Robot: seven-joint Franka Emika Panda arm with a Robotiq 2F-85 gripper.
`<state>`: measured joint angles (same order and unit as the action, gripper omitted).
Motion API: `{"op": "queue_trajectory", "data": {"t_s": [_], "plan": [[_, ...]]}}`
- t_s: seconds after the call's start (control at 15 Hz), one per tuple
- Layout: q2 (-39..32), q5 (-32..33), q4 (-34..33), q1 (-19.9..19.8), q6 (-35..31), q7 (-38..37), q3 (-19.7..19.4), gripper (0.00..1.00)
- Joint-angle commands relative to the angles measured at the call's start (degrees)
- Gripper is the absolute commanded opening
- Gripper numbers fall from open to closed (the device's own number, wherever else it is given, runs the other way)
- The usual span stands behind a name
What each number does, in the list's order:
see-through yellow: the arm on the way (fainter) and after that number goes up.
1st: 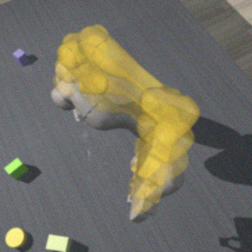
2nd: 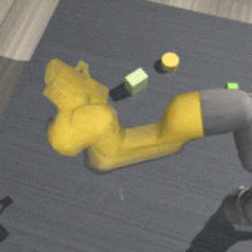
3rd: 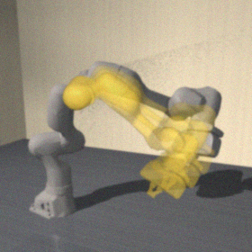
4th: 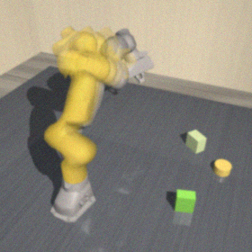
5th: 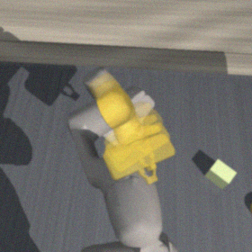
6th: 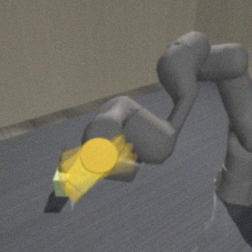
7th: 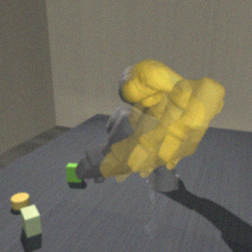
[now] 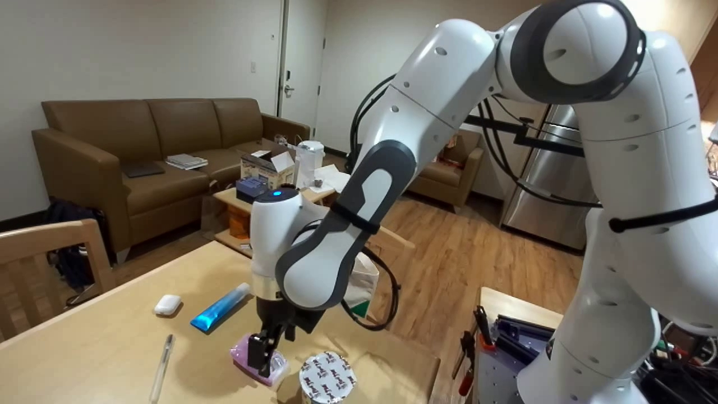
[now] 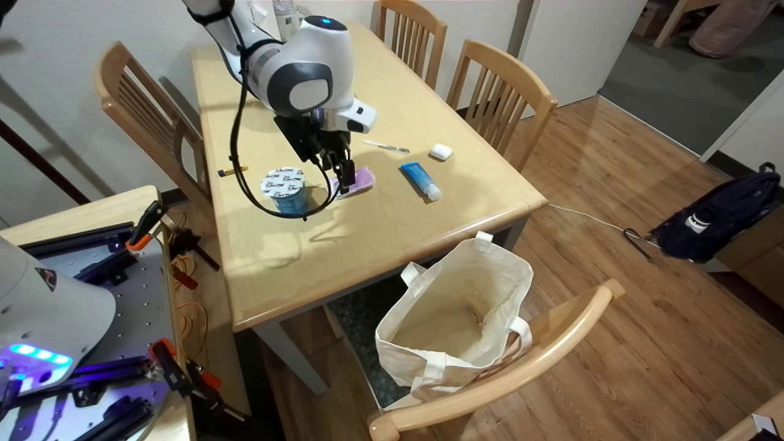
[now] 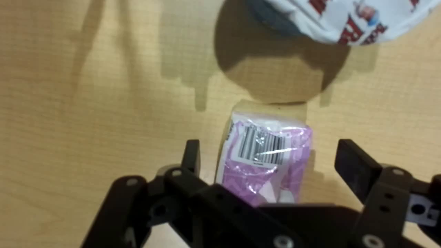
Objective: Put the purple packet in the bag
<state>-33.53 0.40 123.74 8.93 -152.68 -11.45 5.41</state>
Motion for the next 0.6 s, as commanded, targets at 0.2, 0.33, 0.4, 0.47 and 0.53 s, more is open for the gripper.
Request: {"op": "queue_trajectory", "data": {"t_s": [0.2,0.33,0.4,0.47,0.53], "plan": [[0.19,-4.74,1.02,-2.09,-0.05,5.85,4.28,0.67],[0.41,-2.65,1.09,0.11,1.2,3.89,2.16,0.54],[1.46,-1.24,2.15,1.59,-0.28,2.17,0.38,0.47],[1.48,0.59,2.23,3.12,-0.31,1.46,-1.23,0.41],[1.5,2.1,2.02,4.73,0.12,0.28,-2.91,0.34]]}}
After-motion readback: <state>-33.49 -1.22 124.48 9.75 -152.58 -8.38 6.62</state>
